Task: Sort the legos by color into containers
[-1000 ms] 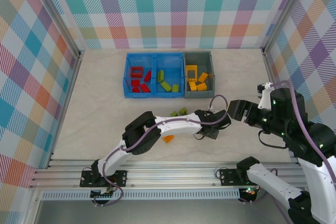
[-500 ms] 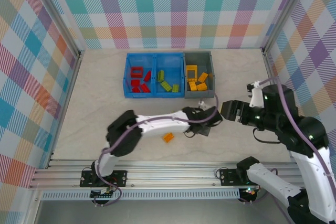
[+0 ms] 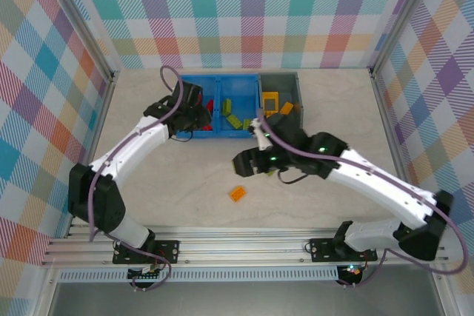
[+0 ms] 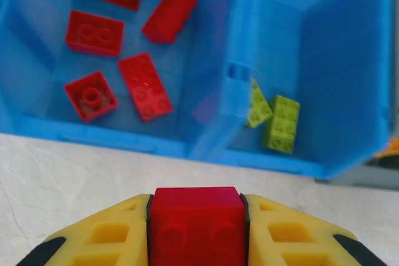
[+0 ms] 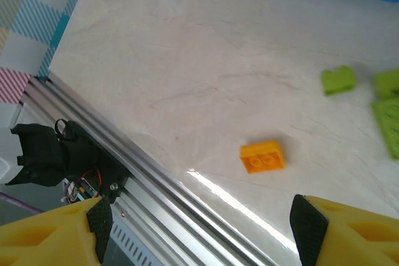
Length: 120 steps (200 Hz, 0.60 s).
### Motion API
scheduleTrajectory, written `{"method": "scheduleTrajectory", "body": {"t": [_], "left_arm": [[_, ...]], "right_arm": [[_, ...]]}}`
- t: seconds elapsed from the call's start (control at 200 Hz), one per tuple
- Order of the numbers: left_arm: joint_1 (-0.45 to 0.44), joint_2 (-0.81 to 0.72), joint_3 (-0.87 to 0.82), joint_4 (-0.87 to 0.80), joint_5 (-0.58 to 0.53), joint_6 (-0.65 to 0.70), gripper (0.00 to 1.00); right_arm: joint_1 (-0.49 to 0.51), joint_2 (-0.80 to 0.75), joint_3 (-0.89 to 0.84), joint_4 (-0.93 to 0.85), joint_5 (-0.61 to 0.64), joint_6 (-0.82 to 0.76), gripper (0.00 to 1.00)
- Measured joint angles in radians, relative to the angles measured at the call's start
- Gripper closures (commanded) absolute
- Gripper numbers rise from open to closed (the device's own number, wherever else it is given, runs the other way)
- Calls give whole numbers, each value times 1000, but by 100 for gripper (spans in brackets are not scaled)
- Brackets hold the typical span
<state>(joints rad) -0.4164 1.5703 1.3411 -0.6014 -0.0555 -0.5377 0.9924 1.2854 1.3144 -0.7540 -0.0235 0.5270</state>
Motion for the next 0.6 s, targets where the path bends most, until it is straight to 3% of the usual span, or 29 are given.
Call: {"method": "scheduleTrajectory", "body": {"t": [0.145,0.325,0.6], "left_arm": [[98,181,111,7,100,32,73],[166,389,246,28,203,39,73],[196,505,339,29,274,40,69]], "right_arm": [[97,123,63,106,68,-12,23],[128,173,87,171,120,-11,23],[129,177,87,189,147,0,22]]}}
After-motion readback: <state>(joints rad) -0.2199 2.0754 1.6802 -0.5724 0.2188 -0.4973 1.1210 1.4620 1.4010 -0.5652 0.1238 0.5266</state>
